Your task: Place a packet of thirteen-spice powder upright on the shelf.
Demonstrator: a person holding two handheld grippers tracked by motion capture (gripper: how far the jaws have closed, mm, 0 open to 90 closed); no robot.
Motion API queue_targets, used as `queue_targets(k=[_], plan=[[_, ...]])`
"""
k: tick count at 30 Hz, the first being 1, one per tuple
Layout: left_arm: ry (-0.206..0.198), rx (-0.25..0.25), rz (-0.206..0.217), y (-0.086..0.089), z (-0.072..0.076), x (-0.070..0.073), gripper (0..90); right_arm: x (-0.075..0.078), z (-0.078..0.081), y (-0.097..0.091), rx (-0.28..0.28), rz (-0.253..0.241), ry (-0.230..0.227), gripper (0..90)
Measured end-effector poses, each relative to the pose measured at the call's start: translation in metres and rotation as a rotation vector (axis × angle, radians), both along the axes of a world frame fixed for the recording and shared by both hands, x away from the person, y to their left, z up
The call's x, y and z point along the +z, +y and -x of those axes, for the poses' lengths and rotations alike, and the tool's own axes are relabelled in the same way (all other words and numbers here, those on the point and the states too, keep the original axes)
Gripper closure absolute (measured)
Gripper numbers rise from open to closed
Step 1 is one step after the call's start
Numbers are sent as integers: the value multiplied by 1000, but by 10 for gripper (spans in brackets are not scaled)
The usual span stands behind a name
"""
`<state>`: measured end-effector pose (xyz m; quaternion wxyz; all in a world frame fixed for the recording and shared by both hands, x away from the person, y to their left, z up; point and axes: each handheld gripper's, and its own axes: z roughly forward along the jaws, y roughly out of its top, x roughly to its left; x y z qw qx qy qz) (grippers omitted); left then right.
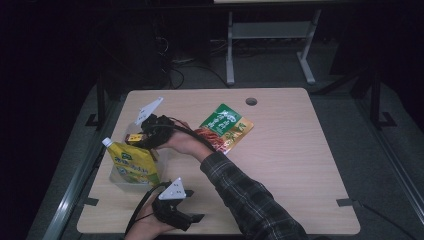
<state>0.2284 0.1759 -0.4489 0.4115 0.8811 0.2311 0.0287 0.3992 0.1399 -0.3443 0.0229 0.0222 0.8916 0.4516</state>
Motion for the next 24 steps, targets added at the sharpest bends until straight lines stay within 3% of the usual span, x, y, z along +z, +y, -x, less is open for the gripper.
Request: queue_targets(k=[9, 24], plan=[[-4, -12, -15, 0, -1, -1, 164, -18, -4, 6, 1, 7, 31, 666], [-1, -19, -15, -1, 0, -1, 163, -41, -5, 8, 3, 29, 32, 662]])
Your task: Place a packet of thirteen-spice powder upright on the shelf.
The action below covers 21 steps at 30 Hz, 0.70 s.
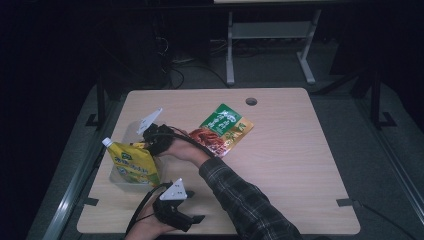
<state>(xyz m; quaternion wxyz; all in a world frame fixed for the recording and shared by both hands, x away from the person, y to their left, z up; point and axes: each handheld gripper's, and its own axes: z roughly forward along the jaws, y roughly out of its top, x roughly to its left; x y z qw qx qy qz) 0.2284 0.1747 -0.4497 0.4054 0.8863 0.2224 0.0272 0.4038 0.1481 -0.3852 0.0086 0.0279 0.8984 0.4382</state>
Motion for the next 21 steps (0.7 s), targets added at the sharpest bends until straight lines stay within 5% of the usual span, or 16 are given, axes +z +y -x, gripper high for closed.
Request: queue_targets(k=[5, 10, 21], plan=[[1, -3, -2, 0, 0, 0, 164, -2, 1, -1, 0, -9, 6, 652], [-5, -10, -12, 0, -1, 0, 163, 6, 3, -6, -7, -29, 29, 538], [2, -2, -12, 0, -2, -1, 163, 29, 10, -42, -54, -62, 22, 449]])
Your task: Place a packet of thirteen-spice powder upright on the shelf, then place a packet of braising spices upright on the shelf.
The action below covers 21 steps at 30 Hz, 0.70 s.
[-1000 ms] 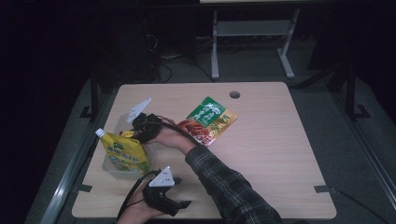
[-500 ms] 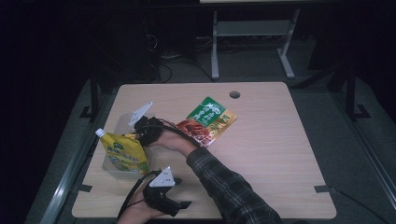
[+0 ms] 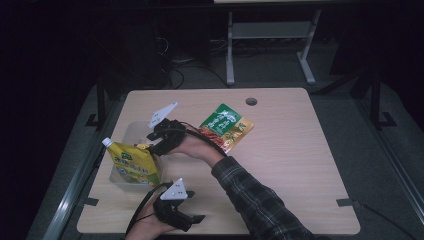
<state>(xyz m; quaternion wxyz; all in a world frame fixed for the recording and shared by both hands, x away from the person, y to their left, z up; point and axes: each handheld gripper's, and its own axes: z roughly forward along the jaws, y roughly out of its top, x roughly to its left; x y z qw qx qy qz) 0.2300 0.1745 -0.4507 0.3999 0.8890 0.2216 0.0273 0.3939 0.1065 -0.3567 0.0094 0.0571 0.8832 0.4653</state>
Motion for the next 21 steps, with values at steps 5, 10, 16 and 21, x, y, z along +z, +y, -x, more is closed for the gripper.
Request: queue_targets(k=[5, 10, 16, 21], plan=[[10, 5, 0, 0, 0, -1, 163, 2, 2, -27, -37, -6, 3, 409], [12, 6, -1, 0, -1, -1, 164, -2, 2, -54, -81, -9, 5, 389], [17, 10, 13, 0, -1, -1, 164, -9, 0, -84, -145, 4, 12, 365], [14, 13, 14, 0, -1, -1, 164, -13, -4, -106, -207, 10, 21, 355]])
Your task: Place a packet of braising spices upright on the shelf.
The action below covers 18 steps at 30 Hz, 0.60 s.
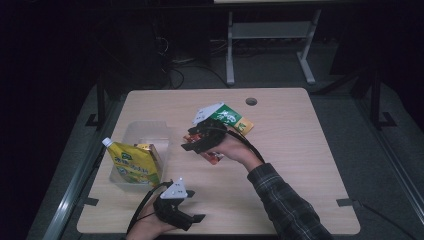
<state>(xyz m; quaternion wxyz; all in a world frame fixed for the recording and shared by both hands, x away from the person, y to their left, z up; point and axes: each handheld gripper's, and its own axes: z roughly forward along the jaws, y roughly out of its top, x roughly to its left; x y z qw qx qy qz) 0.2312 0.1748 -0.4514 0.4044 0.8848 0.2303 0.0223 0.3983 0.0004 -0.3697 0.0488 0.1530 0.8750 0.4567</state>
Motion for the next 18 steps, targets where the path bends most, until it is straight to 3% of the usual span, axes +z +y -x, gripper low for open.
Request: queue_targets(k=[9, 14, 15, 16, 18], plan=[[-10, 10, 1, 0, 1, 1, 165, -7, -10, -25, -134, 2, 11, 413], [2, 23, 17, 0, 1, 0, 164, -17, -31, -30, -239, -12, 14, 558], [2, 23, 17, 0, 1, 0, 164, -17, -31, -30, -239, -12, 14, 558], [-3, 21, 20, 1, 0, 1, 164, -20, -40, -29, -282, -1, 9, 625], [-1, 32, 28, 2, 0, 0, 165, -24, -50, -26, -307, -2, 4, 663]])
